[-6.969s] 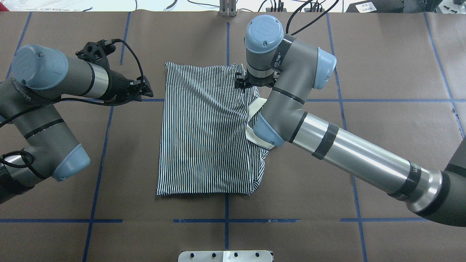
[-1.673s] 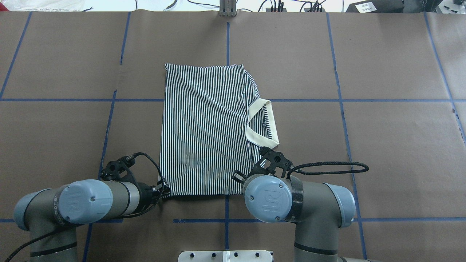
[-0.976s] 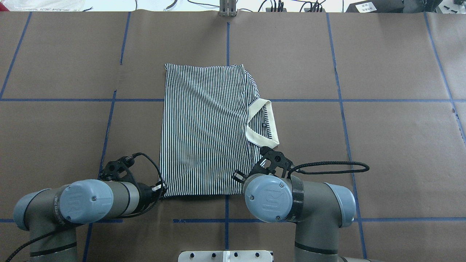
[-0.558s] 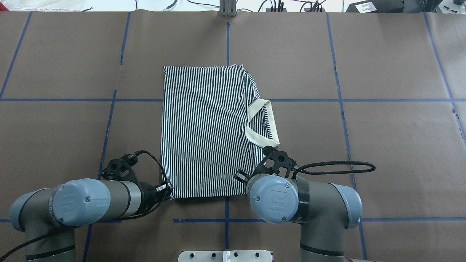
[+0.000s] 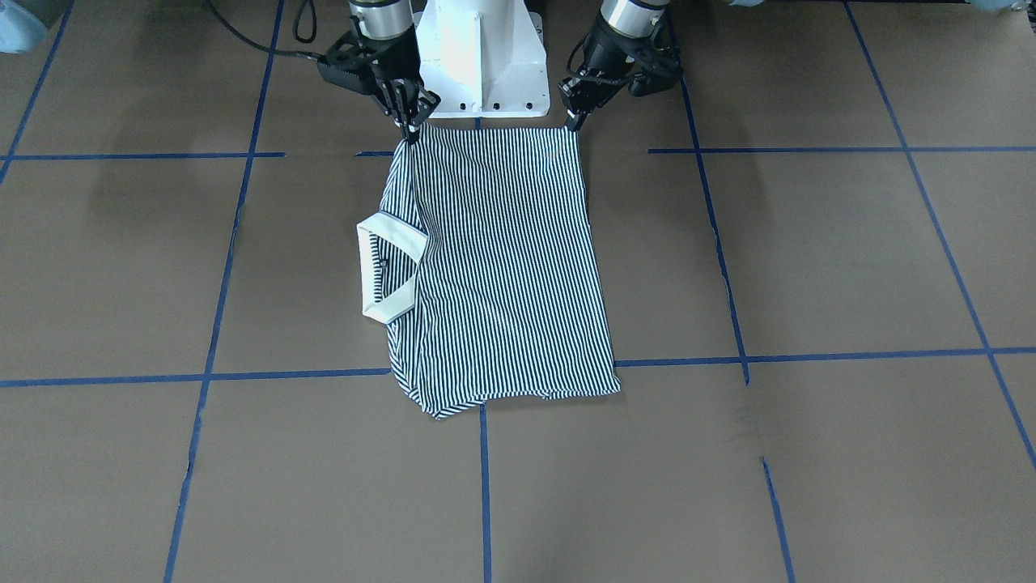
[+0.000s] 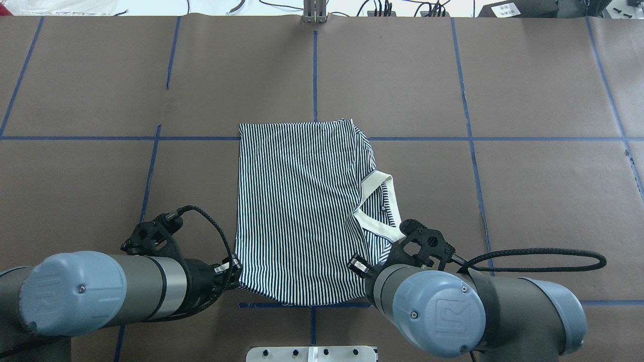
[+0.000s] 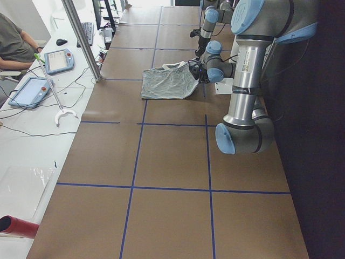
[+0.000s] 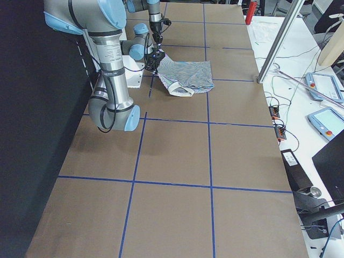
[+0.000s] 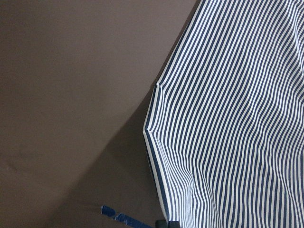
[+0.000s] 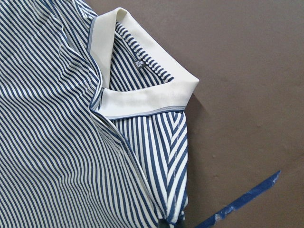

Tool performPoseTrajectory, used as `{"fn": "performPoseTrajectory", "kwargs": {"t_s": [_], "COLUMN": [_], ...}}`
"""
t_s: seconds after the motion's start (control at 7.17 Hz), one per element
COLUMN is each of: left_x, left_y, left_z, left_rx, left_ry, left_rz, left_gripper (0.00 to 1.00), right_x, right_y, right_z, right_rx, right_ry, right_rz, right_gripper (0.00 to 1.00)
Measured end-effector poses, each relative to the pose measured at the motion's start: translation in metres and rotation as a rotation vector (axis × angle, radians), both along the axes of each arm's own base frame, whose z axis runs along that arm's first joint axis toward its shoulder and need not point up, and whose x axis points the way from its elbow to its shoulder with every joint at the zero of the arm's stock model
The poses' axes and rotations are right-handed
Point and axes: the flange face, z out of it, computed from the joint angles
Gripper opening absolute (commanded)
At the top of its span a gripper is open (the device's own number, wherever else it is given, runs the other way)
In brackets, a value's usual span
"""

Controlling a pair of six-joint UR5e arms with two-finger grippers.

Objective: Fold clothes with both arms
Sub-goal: 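Grasp the near edge with both grippers and fold it away from the robot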

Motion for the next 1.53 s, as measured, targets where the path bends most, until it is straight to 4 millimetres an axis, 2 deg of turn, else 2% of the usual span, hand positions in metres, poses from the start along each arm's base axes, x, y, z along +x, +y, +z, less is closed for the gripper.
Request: {"fn": "performPoseTrajectory", "kwargs": {"t_s": [0.14,0.28,0.42,0.56,0.7,0.84,0.98,1.25,1.53], "left_x": [-0.003,-0.009,-0.012,-0.009,-0.005,-0.002,-0.001,0.002,0.021], "left_y": [-0.007,-0.03,-0.063,-0.096,-0.12,-0.135,-0.145,-0.165,-0.2], "left_z": [-0.014,-0.023,-0.027,-0.022,-0.012,-0.006,-0.003,0.004,0.013], "left_rx": [0.001,0.031,0.08,0.125,0.158,0.177,0.191,0.225,0.253], "left_ry": [-0.008,-0.015,-0.039,-0.083,-0.126,-0.153,-0.167,-0.203,-0.228], "left_rz": [-0.001,-0.027,-0.061,-0.083,-0.094,-0.106,-0.116,-0.133,-0.17], "left_gripper": [0.0,0.0,0.0,0.0,0.0,0.0,0.0,0.0,0.0], "right_x": [0.01,0.021,0.028,0.026,0.017,0.008,0.001,-0.016,-0.028], "right_y": [-0.018,-0.043,-0.07,-0.099,-0.135,-0.17,-0.195,-0.229,-0.262], "right_z": [-0.003,-0.007,-0.012,-0.019,-0.02,-0.013,-0.005,-0.005,0.001], "right_rx": [-0.003,-0.005,-0.011,-0.021,-0.034,-0.047,-0.058,-0.075,-0.099], "right_ry": [-0.002,-0.007,-0.01,-0.008,-0.009,-0.028,-0.05,-0.058,-0.034], "right_rz": [0.037,0.083,0.12,0.146,0.172,0.189,0.196,0.208,0.214], "right_gripper": [0.0,0.0,0.0,0.0,0.0,0.0,0.0,0.0,0.0]}}
